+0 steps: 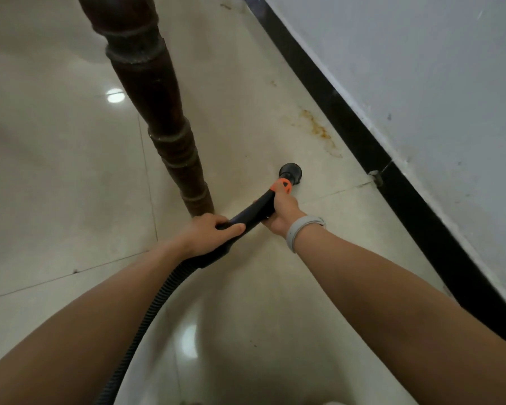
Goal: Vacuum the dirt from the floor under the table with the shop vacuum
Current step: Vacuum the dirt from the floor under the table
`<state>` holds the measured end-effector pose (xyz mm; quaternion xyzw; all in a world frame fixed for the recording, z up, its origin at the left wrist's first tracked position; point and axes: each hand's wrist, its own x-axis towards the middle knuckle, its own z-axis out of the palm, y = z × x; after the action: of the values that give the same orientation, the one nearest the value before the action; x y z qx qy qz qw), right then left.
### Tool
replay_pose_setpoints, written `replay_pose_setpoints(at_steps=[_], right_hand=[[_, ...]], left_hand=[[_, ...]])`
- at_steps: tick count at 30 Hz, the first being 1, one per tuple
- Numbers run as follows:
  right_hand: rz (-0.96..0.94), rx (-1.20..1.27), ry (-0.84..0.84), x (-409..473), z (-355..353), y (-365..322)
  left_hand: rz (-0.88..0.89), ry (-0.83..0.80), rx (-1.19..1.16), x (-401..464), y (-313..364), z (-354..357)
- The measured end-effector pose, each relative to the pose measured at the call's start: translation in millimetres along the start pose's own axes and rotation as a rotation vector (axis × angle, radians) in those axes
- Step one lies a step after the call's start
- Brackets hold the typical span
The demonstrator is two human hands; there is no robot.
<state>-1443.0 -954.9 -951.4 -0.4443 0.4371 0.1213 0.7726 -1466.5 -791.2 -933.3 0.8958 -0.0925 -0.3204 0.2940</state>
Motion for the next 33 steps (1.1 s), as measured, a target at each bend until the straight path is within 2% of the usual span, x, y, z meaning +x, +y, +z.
replay_pose_setpoints(at_steps=[5, 9, 12, 15, 20, 23, 27, 33], right_hand=[[0.016, -0.246, -0.095, -10, 38, 11], [-0.012, -0.452, -0.177, -12, 59, 5], [-0.041, -0.526, -0.177, -6, 70, -4], [-0.049, -0.495, -0.159, 2, 69, -6], [-0.065, -0.403, -0.009, 27, 40, -19], [-0.096, -0.374, 0.067, 46, 27, -26], [-0.133, -0.389, 0.032, 62, 44, -24], [-0.068, -0.547, -0.157, 84, 94, -20]], left_hand=[[-0.178, 0.154, -0.454, -14, -18, 13], [-0.270, 0.281, -0.634, -13, -22, 10], [-0.305, 0.276, -0.629, -9, -18, -2], [-0.261, 0.234, -0.537, 2, -12, -7], [-0.121, 0.139, -0.336, 33, 10, 9], [-0.073, 0.093, -0.312, 46, 22, 16], [-0.098, 0.161, -0.399, 53, 19, 18], [-0.215, 0.262, -0.498, 49, -5, 16]])
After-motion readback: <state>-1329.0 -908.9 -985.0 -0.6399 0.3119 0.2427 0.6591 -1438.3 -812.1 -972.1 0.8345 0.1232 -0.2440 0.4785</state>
